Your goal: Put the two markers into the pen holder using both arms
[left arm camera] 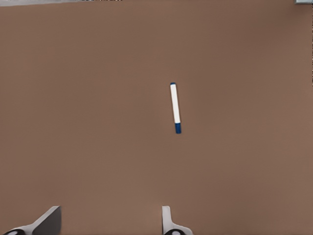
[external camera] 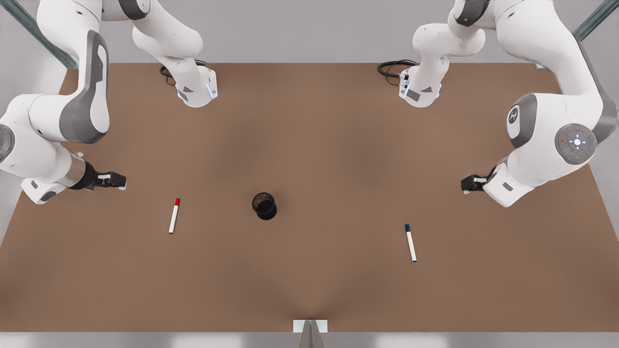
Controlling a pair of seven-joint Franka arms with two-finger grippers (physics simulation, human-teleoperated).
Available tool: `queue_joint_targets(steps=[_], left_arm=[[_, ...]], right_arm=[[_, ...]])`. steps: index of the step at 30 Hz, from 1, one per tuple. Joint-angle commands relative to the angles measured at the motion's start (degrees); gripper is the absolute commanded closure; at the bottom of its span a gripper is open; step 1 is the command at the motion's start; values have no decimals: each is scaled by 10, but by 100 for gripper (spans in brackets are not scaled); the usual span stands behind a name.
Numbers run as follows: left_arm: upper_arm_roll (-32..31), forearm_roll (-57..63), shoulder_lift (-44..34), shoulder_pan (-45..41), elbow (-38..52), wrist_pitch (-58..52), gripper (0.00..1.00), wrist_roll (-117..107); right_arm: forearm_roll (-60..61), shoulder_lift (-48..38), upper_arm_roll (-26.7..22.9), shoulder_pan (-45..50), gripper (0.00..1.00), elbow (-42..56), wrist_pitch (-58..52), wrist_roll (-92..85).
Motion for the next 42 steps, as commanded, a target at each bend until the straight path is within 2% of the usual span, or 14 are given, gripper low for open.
queue_joint_targets(steps=[1,3,6,8,15,22,24,25,29,32,35,37,42], left_arm=[[0,-1,7,-2,1,33,0,5],[0,-3,65,-35,3,121,0,-80],[1,-3,166,-68,3,269,0,-297],[1,-3,215,-70,3,318,0,-340],[3,-22,300,-59,-3,417,0,-255],[5,-22,337,-55,-1,420,1,-191],[12,-22,345,-55,3,420,1,-169],[14,-21,351,-55,6,420,1,-169],[18,-22,358,-55,9,419,1,-136],[18,-22,362,-55,9,419,9,-136],[18,-22,362,-55,9,419,37,-136],[18,-22,362,-55,9,419,45,-136],[18,-23,362,-55,9,419,48,-135]], right_arm=[[0,1,2,0,0,-19,40,-29],[1,20,5,8,0,-74,122,-21],[-1,150,5,7,0,-73,251,-7],[-20,231,3,10,0,-62,354,8],[-21,242,3,13,0,-71,354,32],[-22,291,2,17,0,-63,379,49],[-22,292,1,17,33,-64,378,46],[-22,292,1,17,42,-64,377,46],[-22,295,1,17,42,-65,377,46],[-22,302,1,16,42,-65,378,45],[-30,303,1,16,43,-66,380,45],[-30,304,1,17,43,-68,381,45],[-30,300,1,19,43,-79,373,45]])
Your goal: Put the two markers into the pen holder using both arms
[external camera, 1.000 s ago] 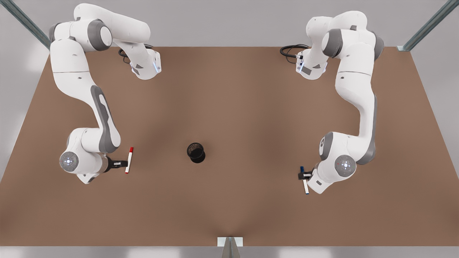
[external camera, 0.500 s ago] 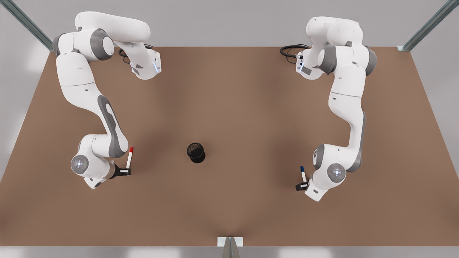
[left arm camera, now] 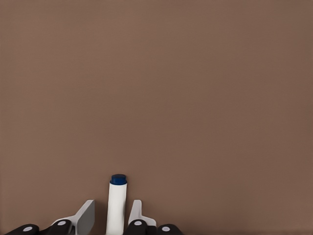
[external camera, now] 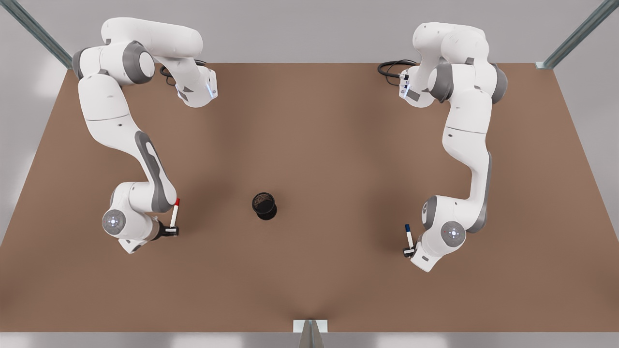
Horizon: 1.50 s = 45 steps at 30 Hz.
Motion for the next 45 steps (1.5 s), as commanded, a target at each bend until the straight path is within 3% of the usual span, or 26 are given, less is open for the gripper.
queue_joint_targets(steps=[1,6,9,14,20,22,27,28,31,35,37,43,45], left_arm=[[0,0,-1,0,0,1,49,12],[0,0,3,0,0,1,51,11],[0,0,3,0,0,1,60,11],[0,0,4,-1,0,1,61,11],[0,-2,5,-1,0,1,72,10],[0,-2,4,-1,1,-1,79,8],[-7,-16,-45,0,27,-96,79,10],[-26,-47,-107,-4,28,-161,79,10],[-120,-51,-155,-18,42,-208,79,-29],[-135,-51,-170,-119,88,-202,79,-106],[-188,-51,-170,-122,91,-107,79,-28],[-188,-27,-118,-227,71,339,79,209],[-188,-23,-80,-242,71,434,79,212]], right_arm=[[0,-7,0,1,43,-3,-10,7],[0,-10,0,1,43,-10,-14,13],[-1,-11,0,1,43,-13,-14,13],[-8,-27,0,-1,43,-39,-12,14],[-58,-24,2,0,43,-41,-8,49],[-57,-23,3,0,48,-41,-9,49],[-57,-24,4,0,54,-42,-13,54],[-57,-24,4,-1,55,-41,-13,54],[-56,-23,4,-1,56,-42,-12,56],[-54,-21,4,-1,57,-42,-10,57],[-54,-21,4,-1,57,-42,-11,57],[-54,-22,5,-1,61,-42,-14,57],[-54,-23,5,-2,63,-43,-14,57]])
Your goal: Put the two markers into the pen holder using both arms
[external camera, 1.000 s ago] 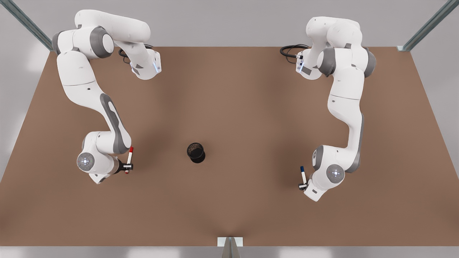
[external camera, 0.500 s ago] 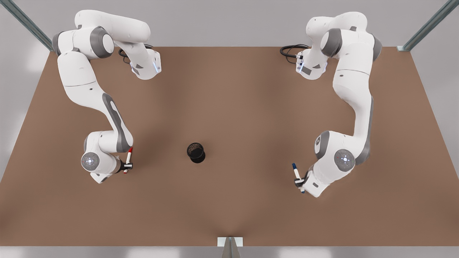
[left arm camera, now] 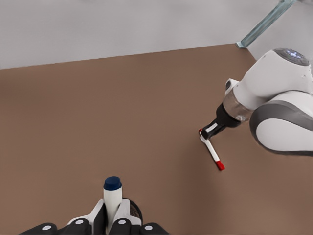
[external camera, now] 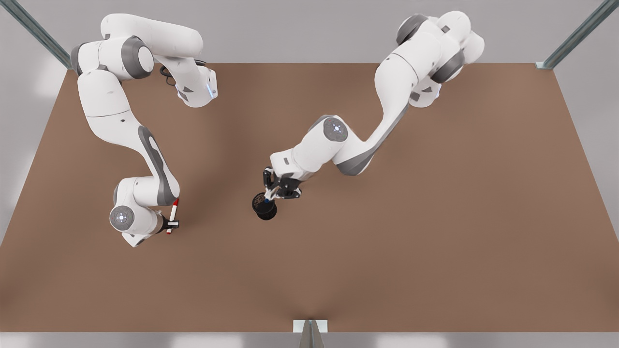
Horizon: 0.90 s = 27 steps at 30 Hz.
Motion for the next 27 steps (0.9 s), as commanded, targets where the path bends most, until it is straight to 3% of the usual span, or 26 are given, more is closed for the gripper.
queue_joint_targets(steps=[1,9,16,27], left_arm=[[0,20,28,-12,0,289,79,177],[1,18,104,-47,0,424,79,170],[14,21,101,-38,-78,475,79,177],[27,30,135,-60,-77,491,79,179]], right_arm=[[0,-1,1,0,63,0,-1,9],[0,-4,1,0,67,1,-2,8],[0,-46,26,-7,67,9,-48,10],[0,-96,62,-7,70,27,-91,37]])
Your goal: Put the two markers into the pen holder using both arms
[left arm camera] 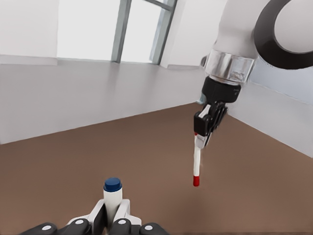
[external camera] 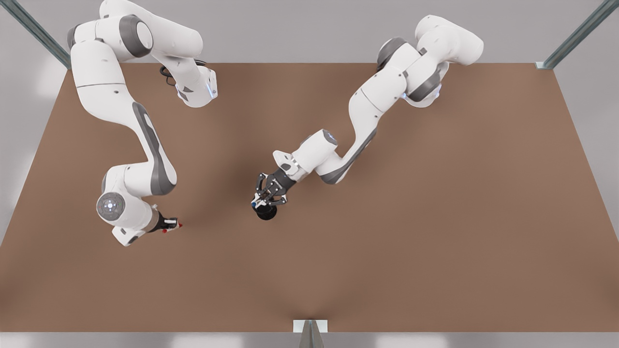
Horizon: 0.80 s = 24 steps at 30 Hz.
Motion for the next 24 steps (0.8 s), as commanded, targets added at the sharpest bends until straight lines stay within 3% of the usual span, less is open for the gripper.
queue_joint_targets(steps=[1,2,4,6,7,11,12,16,19,20,22,24], left_arm=[[4,3,5,-4,0,18,79,36],[4,3,5,-4,0,19,75,36],[4,4,4,-4,0,19,35,36],[4,4,3,-3,1,20,24,37],[6,5,1,-3,1,21,12,41],[6,4,-31,25,-12,-3,10,49],[3,21,-46,43,-12,-37,0,51],[-181,189,-49,255,-21,-188,0,53],[-321,193,-54,412,-6,-500,0,82],[-330,193,-74,446,15,-636,0,82],[-329,193,-98,490,44,-797,0,76],[-328,192,-123,537,45,-894,0,76]], right_arm=[[-2,-4,3,0,71,1,-16,25],[-2,-5,4,0,71,1,-16,25],[-2,-7,4,0,71,1,-17,26],[-2,-11,7,0,72,1,-17,27],[-2,-14,11,0,72,1,-17,33],[-2,-32,28,0,73,1,-17,52],[-2,-37,33,1,73,1,-19,55],[-2,-46,62,1,79,8,-35,73],[-3,-52,106,1,79,23,-59,114],[-3,-52,122,2,79,29,-61,127],[-4,-59,137,3,79,30,-63,130],[-4,-61,157,1,79,30,-68,144]])
